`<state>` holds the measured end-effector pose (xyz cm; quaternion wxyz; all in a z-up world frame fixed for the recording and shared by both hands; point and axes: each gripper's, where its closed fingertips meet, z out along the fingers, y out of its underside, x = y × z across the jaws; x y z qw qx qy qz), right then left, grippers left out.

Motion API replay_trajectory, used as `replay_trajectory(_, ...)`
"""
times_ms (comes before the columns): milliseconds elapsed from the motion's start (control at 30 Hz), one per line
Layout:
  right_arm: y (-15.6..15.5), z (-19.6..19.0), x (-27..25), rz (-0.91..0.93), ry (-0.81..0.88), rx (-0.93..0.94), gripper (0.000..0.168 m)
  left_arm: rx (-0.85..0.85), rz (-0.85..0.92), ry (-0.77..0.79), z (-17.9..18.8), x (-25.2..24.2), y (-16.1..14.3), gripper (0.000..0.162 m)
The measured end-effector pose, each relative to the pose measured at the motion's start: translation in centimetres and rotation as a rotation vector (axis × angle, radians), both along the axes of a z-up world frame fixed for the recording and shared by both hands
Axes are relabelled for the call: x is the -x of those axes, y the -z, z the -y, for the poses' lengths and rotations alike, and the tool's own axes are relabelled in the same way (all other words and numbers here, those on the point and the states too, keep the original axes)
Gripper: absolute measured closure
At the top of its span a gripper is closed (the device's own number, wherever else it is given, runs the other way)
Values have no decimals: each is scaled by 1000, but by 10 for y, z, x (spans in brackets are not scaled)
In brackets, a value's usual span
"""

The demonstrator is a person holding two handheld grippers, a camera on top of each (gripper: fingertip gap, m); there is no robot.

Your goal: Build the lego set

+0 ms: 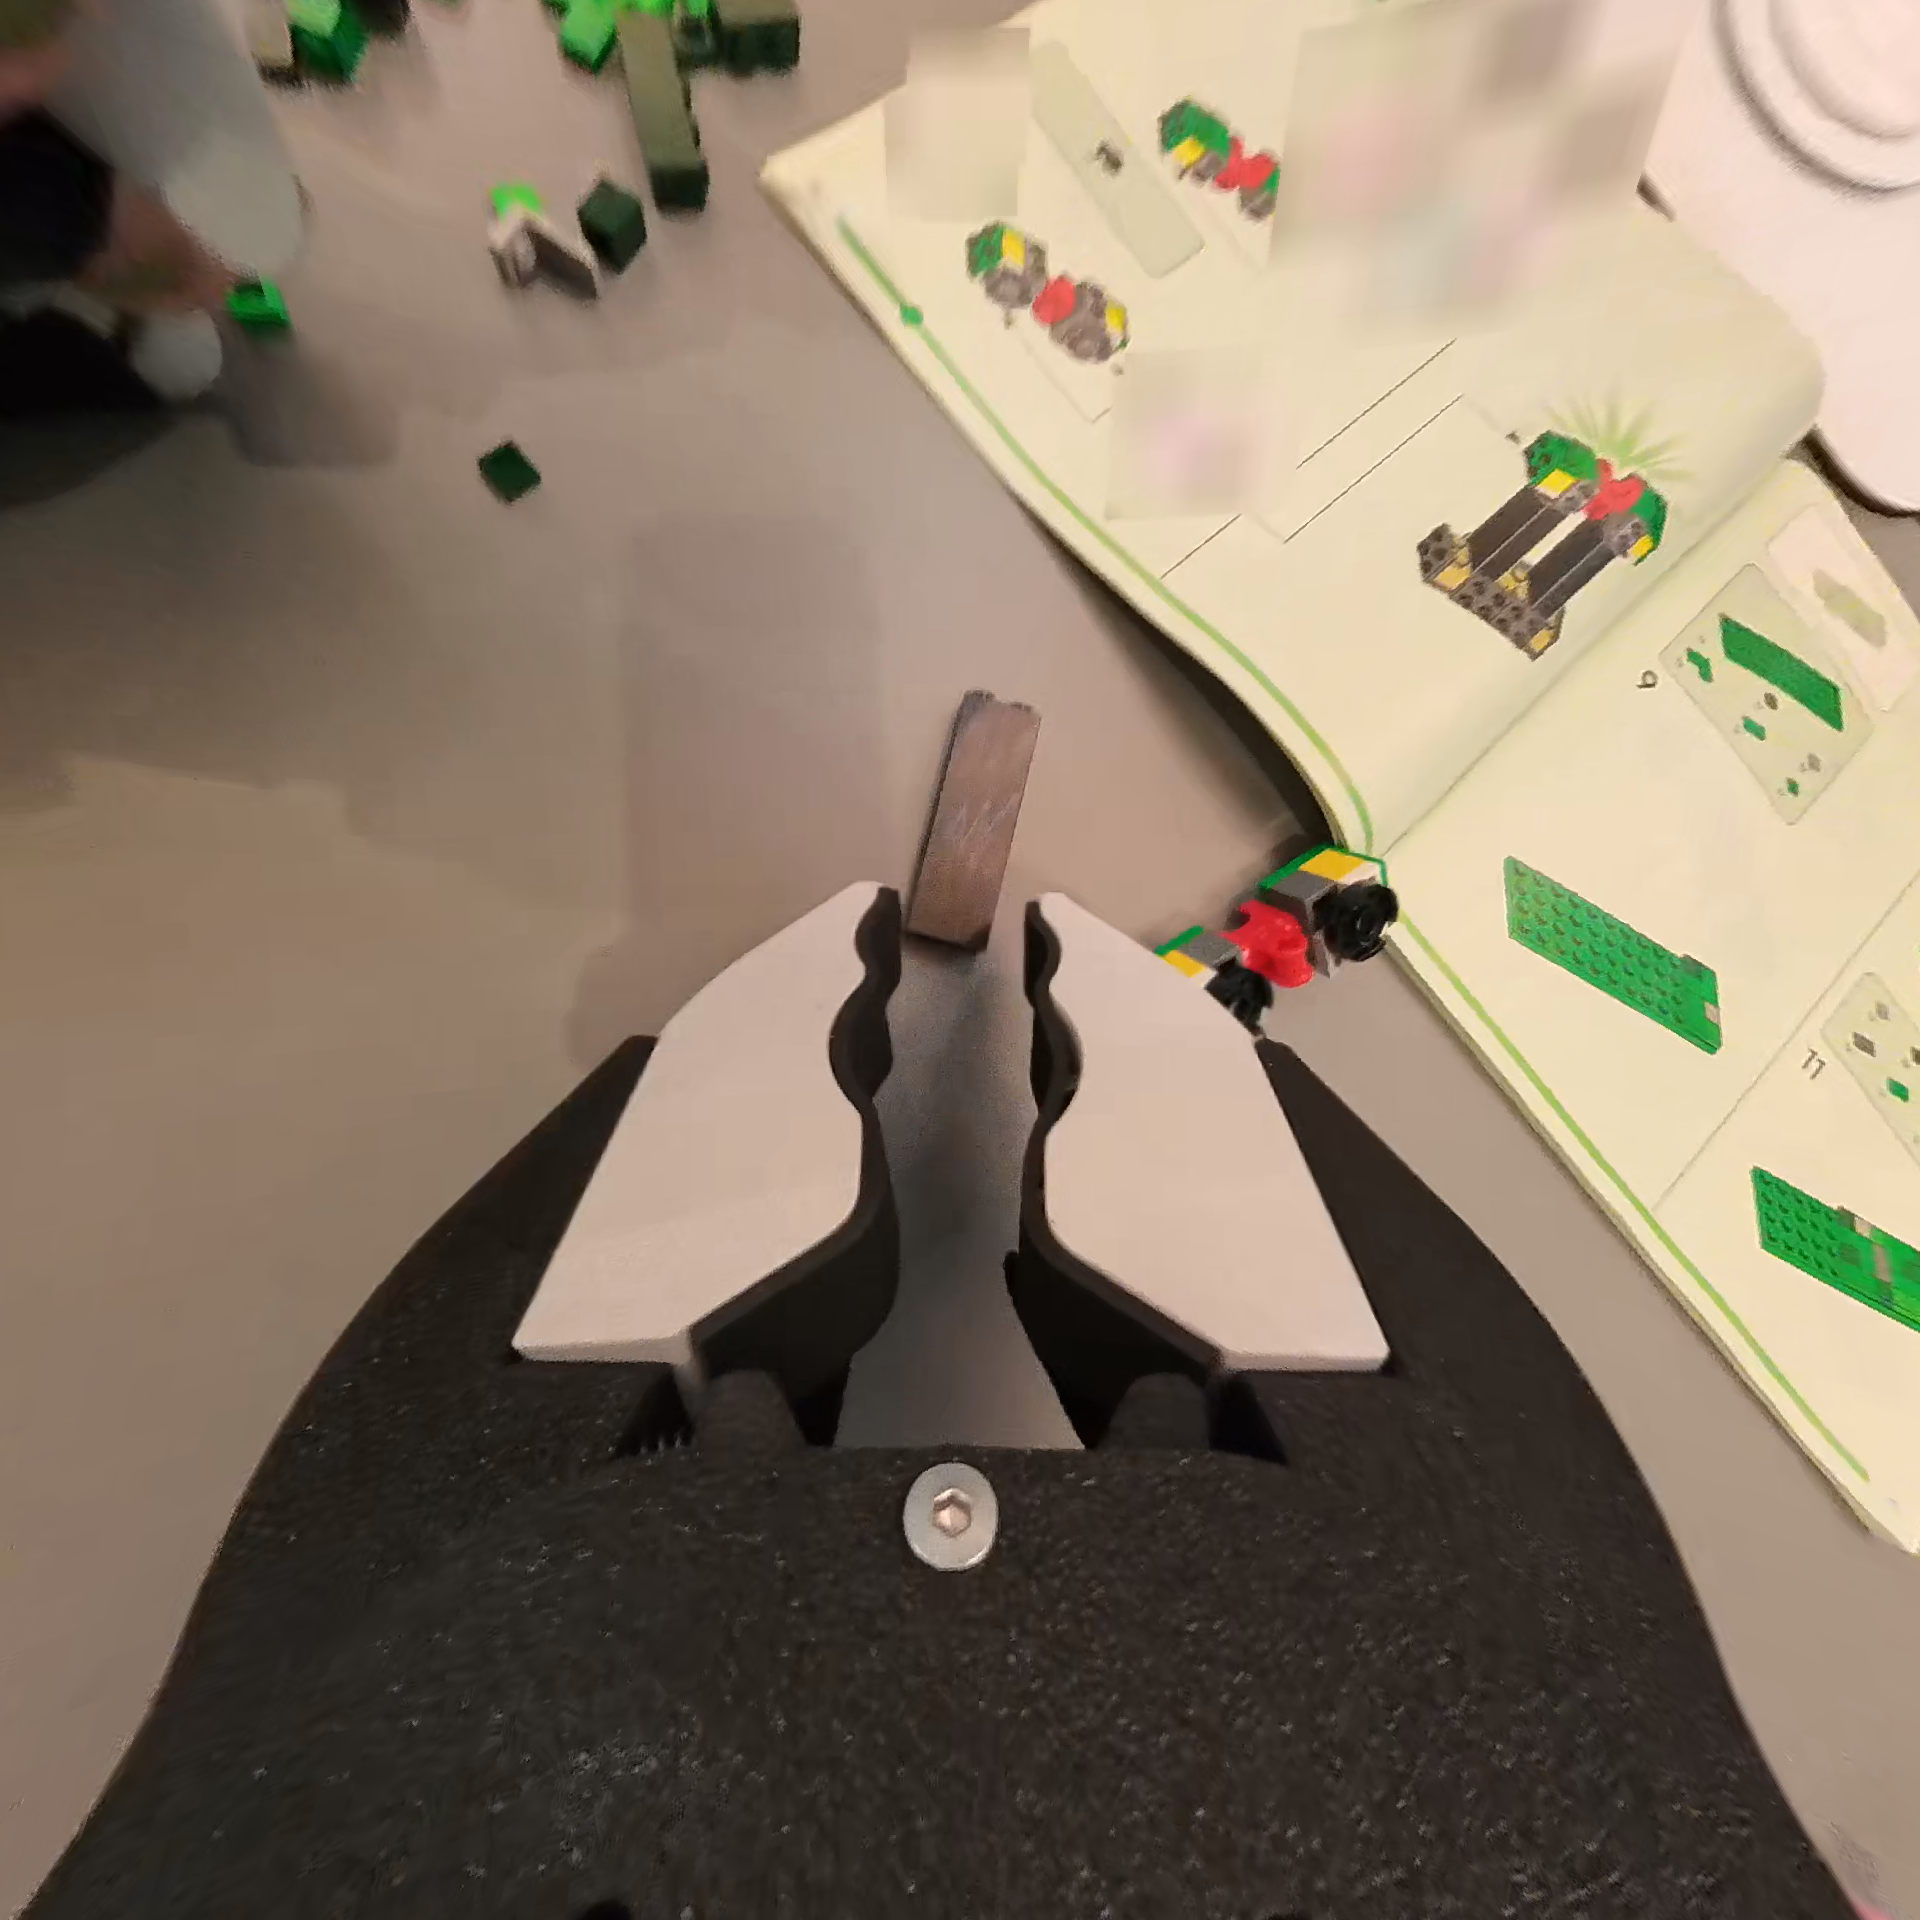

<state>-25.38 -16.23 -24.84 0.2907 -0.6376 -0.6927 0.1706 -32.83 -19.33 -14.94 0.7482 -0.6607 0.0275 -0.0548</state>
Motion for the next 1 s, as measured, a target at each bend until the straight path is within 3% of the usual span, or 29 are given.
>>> replay_trajectory(100, 1, -1, 10, -28, 45, 58, 134, 2, -5, 2, 0, -1, 0, 138)
replay_trajectory(200, 11, -5, 18, 17, 76, 48, 133, 4, -13, 5, 0, -2, 1, 137)
replay_trajectory(467, 13, -8, 30, 64, 91, 28, 152, 2, -15, 1, 0, -2, 0, 138)
replay_trajectory(600, -9, -7, 25, -84, -21, -37, 152, -13, -6, 12, 2, -4, -4, 138)
replay_trajectory(767, -28, -31, -23, -197, -154, -36, 152, -5, -32, 34, 1, -13, -4, 138)
replay_trajectory(900, -23, -73, -73, -180, -138, -101, 152, -25, 25, 143, -2, -47, -5, 138)
replay_trajectory(1000, -22, -70, -93, -193, -188, 39, 152, -27, 19, 241, -9, -83, -4, 138)
